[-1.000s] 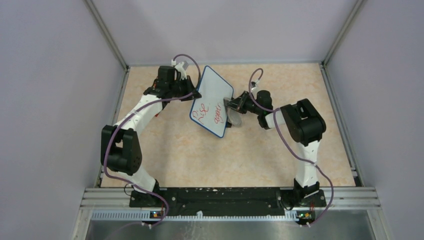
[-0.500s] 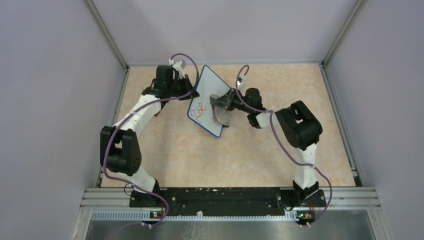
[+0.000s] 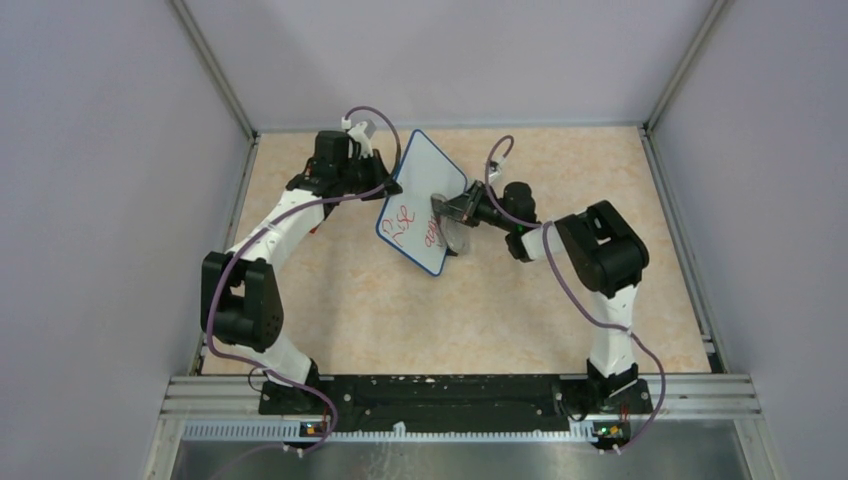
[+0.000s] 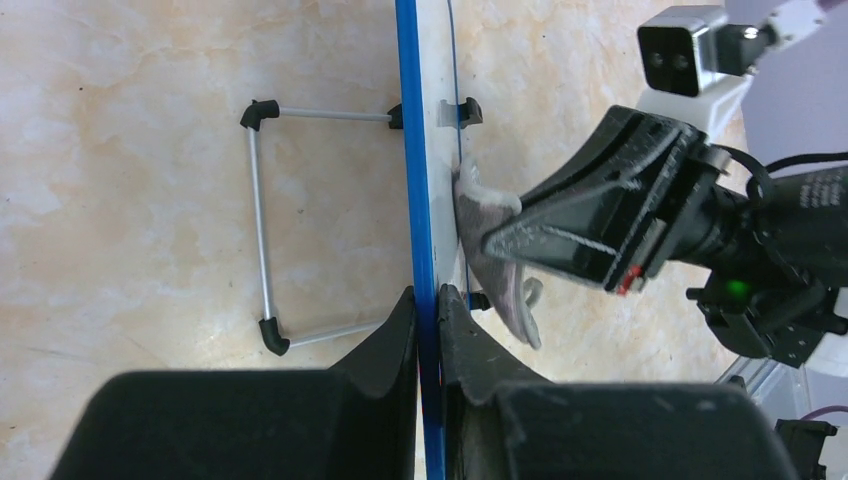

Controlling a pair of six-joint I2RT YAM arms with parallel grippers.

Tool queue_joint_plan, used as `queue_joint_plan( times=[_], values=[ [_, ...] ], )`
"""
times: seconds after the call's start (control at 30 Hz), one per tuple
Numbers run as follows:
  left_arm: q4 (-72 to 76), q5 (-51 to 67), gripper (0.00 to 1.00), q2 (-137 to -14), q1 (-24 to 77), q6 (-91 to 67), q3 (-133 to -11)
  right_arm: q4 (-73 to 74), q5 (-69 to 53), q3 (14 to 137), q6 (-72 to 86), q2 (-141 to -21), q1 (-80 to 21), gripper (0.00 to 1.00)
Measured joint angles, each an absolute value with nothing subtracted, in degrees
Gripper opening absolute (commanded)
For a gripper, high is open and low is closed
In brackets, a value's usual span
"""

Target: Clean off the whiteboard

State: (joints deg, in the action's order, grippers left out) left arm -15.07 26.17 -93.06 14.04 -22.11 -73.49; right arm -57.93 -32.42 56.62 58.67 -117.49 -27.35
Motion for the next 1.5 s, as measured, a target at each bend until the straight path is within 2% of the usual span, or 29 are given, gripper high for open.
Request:
queue_joint_plan(
  times=[0.2,0.4,0.9,1.5],
  values=[
    [-15.0,26.2,0.00,-93.1,14.1,-22.2,-73.5,-53.6,-30.4,55.1,59.2,-118.7,-23.6,0.00],
    [-15.0,26.2,0.00,-93.1,14.1,-22.2,-73.5,-53.8,-30.0,55.2,59.1,-118.7,-24.4,0.00],
    [-15.0,26.2,0.00,-93.0,13.9,-22.2,-73.5,-55.6,-30.1,56.4,56.1,-113.0,-34.4,0.00],
    [-14.8,26.5,0.00,-93.0,14.3,-22.2,-73.5,-60.8,-28.9,45.7,61.6,-116.7,-25.7,0.00]
  ],
)
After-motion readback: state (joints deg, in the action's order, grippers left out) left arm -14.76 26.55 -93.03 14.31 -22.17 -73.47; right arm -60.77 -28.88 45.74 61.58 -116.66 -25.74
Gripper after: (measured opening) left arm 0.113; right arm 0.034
